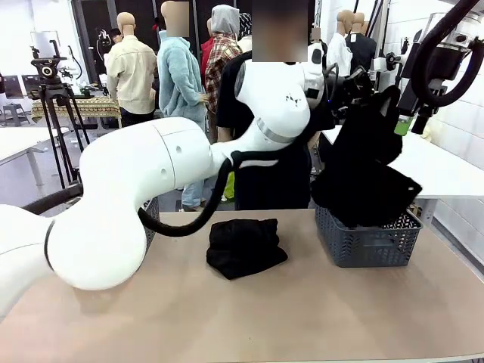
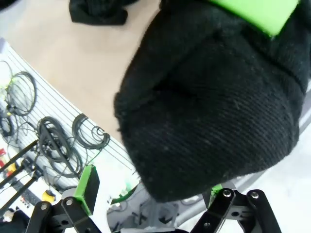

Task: Sort the tops and bottoms.
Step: Sort the clothes according to human instructions.

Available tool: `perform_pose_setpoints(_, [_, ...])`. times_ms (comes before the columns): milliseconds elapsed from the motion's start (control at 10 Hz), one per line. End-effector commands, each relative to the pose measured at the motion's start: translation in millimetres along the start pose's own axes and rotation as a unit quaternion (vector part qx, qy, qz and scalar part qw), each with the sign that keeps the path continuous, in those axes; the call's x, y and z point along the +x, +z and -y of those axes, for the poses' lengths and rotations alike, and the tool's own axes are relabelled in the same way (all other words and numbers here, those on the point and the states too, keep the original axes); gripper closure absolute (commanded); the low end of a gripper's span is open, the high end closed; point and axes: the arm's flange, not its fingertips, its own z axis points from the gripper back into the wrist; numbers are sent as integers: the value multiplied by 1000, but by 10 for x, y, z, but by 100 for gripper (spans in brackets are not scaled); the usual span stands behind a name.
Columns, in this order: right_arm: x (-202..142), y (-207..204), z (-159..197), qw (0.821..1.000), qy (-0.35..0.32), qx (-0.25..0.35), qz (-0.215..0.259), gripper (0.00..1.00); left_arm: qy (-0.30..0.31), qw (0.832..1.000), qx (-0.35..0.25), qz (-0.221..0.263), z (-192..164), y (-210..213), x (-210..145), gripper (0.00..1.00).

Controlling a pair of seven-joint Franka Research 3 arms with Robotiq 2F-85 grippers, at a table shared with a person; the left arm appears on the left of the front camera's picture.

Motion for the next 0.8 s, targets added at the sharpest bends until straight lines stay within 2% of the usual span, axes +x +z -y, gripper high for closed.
perform_pose_setpoints(0, [-21,-4,-14,1000,-2,0,-4,0,8,1000,-21,-9,-73,-437,317,100])
perform_pose_setpoints(200, [-21,-4,-14,1000,-2,0,-4,0,26,998,31,-52,-354,-655,130,100])
perform_pose_setpoints(500, [-21,-4,-14,1000,-2,0,-4,0,31,982,99,-156,-517,-864,-164,100])
perform_pose_setpoints(700, [-21,-4,-14,1000,-2,0,-4,0,29,977,135,-163,-661,-892,-270,100])
